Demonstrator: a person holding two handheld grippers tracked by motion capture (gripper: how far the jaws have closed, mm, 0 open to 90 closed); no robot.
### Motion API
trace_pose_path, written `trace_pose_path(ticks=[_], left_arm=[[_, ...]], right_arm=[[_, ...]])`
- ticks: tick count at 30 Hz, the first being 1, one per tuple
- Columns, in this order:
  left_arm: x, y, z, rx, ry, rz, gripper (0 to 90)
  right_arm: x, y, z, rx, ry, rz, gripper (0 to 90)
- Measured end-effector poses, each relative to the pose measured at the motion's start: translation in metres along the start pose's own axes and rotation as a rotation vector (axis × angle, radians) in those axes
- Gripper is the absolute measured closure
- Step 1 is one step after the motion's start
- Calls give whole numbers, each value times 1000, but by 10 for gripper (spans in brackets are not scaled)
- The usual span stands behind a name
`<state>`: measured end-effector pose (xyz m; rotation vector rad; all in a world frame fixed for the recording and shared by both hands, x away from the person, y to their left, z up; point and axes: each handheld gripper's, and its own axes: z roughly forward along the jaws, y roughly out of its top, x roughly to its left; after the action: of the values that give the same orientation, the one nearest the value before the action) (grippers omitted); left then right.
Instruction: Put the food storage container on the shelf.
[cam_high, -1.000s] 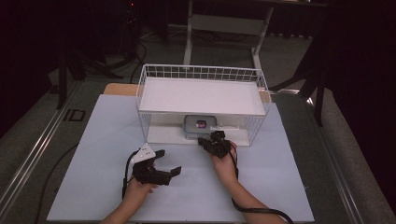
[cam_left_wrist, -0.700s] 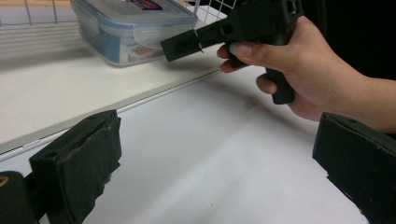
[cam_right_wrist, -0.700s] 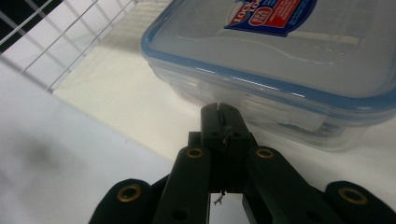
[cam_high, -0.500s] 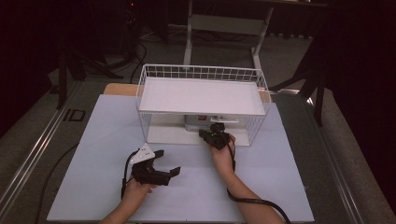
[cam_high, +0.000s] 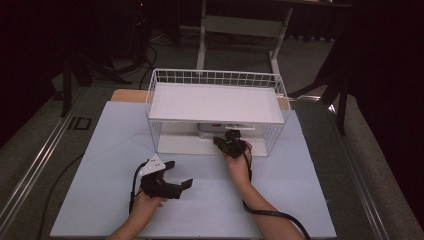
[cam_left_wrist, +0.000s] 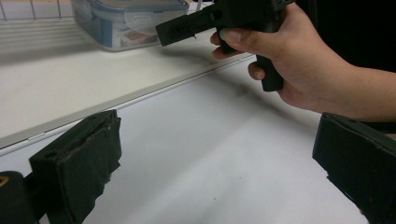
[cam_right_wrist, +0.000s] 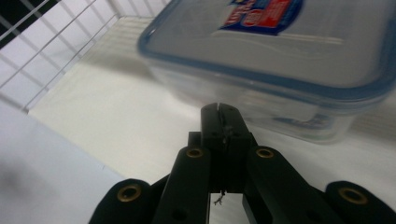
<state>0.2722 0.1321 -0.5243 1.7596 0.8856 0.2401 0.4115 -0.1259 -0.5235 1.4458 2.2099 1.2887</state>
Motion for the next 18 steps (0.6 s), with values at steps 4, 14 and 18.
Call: trace_pose_path(ticks=[4, 14, 18], left_arm=[[-1, 1, 0, -4, -3, 7, 22], [3, 9, -7, -5, -3, 35, 22], [3, 17, -10, 3, -5, 48, 22]], right_arm=[[3, -6, -7, -6, 0, -45, 894], [6, -15, -43, -60, 37, -158, 783], [7, -18, -58, -74, 81, -169, 548]])
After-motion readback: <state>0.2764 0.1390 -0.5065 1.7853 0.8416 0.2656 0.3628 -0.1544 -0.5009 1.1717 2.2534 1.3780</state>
